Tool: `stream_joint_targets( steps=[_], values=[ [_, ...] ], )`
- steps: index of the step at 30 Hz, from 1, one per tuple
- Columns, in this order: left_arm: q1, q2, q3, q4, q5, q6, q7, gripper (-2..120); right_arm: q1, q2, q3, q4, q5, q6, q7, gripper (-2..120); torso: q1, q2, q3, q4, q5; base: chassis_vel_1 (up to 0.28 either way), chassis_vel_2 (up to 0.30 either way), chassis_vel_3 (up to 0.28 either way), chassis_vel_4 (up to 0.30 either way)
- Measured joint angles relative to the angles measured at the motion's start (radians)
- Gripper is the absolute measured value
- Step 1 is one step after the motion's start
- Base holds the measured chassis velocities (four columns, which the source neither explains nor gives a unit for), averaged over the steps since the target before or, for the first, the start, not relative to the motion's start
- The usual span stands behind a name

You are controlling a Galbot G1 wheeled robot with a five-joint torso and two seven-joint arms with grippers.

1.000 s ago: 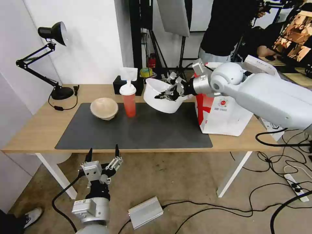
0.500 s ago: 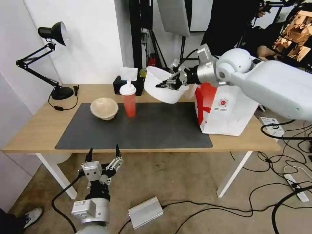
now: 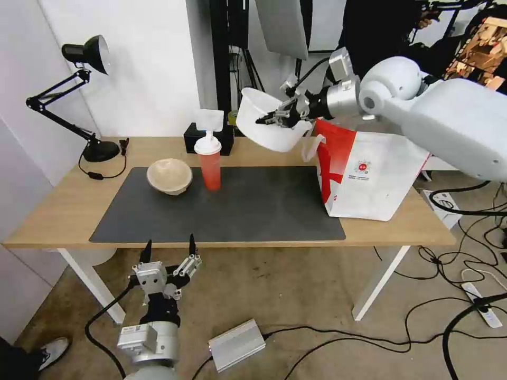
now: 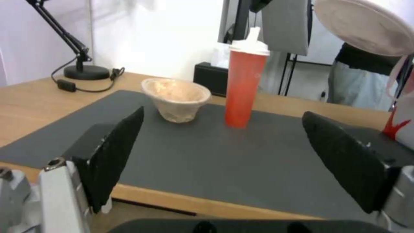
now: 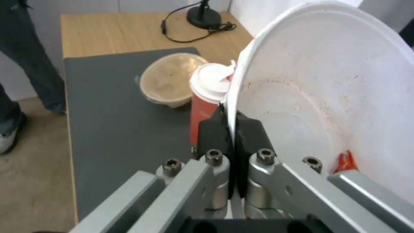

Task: Pick up the trash from the table and place it into the takeout bag.

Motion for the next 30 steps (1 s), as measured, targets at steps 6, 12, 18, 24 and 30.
stream_joint_targets(
  steps=[6,12,18,24,30],
  values=[
    [-0.003,0.004,0.000,-0.001,-0.008,0.010,-0.003,97,0.024,-0.005,-0.006,-0.015,0.006,0.002,-0.003,0,0.000,0.000,0.000,0.0001,-0.0001,0.000,0.000,0.000,0.000],
    [-0.005,0.002,0.002,0.003,-0.008,0.012,-0.003,97,0.041,-0.019,-0.005,-0.015,0.009,0.003,-0.006,0,0.000,0.000,0.000,-0.0001,0.0000,0.000,0.000,0.000,0.000],
    [-0.003,0.006,0.001,0.003,-0.010,0.012,-0.003,97,0.049,-0.033,-0.005,-0.010,0.012,0.003,-0.012,0,0.000,0.000,0.000,0.0000,0.0000,0.000,0.000,0.000,0.000],
    [0.001,0.007,0.003,0.003,-0.010,0.012,-0.003,97,0.059,-0.048,-0.003,-0.012,0.014,0.003,-0.014,0,0.000,0.000,0.000,0.0000,0.0000,0.000,0.000,0.000,0.000],
    [0.001,0.011,0.006,0.003,-0.009,0.012,-0.003,97,0.069,-0.077,-0.003,-0.014,0.015,0.004,-0.018,0,0.000,0.000,0.000,0.0000,0.0000,0.000,0.000,0.000,0.000]
  ],
)
